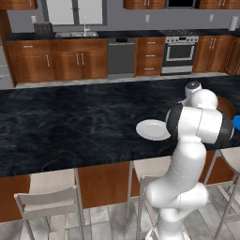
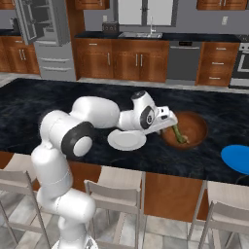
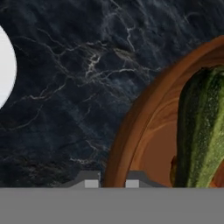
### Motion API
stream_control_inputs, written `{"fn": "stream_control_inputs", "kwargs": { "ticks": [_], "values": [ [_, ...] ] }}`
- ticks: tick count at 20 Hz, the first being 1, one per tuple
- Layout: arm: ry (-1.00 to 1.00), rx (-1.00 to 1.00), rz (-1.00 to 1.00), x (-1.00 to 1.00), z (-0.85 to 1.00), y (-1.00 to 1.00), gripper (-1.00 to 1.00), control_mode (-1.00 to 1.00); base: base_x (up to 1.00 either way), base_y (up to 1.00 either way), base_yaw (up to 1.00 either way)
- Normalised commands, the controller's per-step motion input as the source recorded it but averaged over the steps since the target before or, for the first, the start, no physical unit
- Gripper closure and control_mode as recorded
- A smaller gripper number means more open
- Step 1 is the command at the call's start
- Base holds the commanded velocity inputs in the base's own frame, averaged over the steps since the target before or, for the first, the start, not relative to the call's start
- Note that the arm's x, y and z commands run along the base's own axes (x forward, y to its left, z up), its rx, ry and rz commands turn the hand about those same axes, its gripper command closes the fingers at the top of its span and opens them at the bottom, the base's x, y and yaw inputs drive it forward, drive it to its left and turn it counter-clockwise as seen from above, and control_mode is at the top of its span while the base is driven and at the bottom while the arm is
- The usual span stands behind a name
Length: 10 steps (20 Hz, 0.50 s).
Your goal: Pick the chicken drumstick and squash from their plates and place them in the bowl. Then put the bowl in the fridge.
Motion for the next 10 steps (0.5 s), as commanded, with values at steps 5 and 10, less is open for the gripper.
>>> {"fn": "stream_control_inputs", "kwargs": {
  "ticks": [5, 10],
  "values": [
    [0.11, -0.14, 0.17, -0.12, 0.36, 0.39, 1.0, -1.0, 0.0, 0.0, 0.0],
    [0.22, -0.02, 0.13, -0.21, 0.41, 0.29, 1.0, -1.0, 0.0, 0.0, 0.0]
  ]
}}
